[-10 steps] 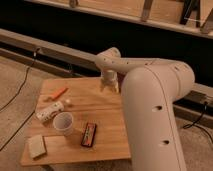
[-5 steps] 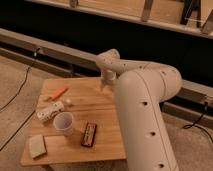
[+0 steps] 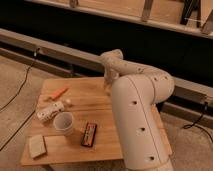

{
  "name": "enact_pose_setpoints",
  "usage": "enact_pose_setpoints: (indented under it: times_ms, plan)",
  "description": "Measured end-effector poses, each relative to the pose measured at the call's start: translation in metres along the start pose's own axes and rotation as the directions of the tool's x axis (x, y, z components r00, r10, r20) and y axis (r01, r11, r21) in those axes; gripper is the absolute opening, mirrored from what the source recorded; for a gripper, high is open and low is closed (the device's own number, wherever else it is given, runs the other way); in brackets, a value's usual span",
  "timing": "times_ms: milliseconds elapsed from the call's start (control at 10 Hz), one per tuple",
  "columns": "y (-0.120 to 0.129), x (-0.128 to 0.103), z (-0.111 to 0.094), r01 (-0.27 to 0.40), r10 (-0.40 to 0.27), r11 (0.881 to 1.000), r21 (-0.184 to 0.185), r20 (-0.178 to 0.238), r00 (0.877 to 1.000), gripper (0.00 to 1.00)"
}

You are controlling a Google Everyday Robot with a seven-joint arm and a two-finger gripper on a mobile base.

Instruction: Push the ceramic bowl across the table

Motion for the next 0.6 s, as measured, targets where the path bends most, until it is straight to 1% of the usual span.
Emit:
enact_pose_setpoints:
  times_ms: [100,200,300,400,500,600]
  plan:
    - [-0.023,-0.016,-0.007,-0.063,0.060,0.995,0.073,0.039,0.997,0.65]
    - [-0.045,-0.033,-0.018,-0.126,0.112,0.981,0.146,0.102,0.988,0.65]
    - [-0.062,-0.048,-0.034,-0.187,0.150,0.959,0.214,0.179,0.972,0.65]
    - [-0.074,-0.061,-0.050,-0.248,0.173,0.927,0.281,0.267,0.948,0.65]
    - [-0.074,-0.064,-0.056,-0.270,0.174,0.912,0.309,0.305,0.936,0.65]
    - [-0.074,-0.065,-0.059,-0.288,0.174,0.898,0.332,0.334,0.926,0.65]
